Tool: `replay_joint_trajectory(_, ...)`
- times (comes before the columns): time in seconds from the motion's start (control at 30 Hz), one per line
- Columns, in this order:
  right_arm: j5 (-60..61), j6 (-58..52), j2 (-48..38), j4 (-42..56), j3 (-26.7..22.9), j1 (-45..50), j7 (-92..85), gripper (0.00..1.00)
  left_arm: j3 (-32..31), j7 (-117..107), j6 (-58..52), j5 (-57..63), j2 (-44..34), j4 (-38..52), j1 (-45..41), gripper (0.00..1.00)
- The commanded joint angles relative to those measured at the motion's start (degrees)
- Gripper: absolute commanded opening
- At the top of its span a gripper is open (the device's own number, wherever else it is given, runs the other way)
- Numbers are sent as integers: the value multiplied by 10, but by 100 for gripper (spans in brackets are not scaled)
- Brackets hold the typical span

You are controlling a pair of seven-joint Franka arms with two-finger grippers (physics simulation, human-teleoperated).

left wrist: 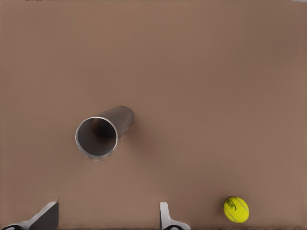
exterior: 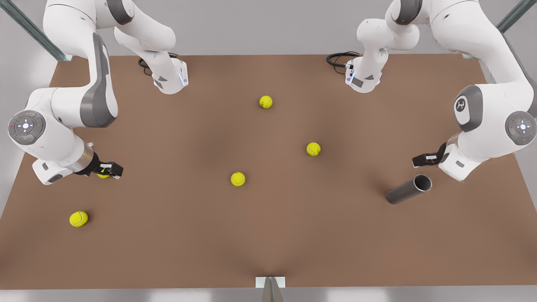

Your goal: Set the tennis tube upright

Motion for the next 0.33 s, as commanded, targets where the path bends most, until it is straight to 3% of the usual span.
replay_joint_trajectory(0.0, 0, 0, 0, 1, 0, 5, 0, 100, -1, 0, 0, 13, -6, -1, 0, 100)
replay_joint_trajectory(0.23, 5, -2, 2, 1, -1, 5, -8, 100, -6, 1, -1, 16, -26, -24, 0, 100)
replay_joint_trajectory(0.3, -1, 29, 37, 4, -1, 15, 0, 100, -6, 1, -1, 16, -26, -24, 1, 100)
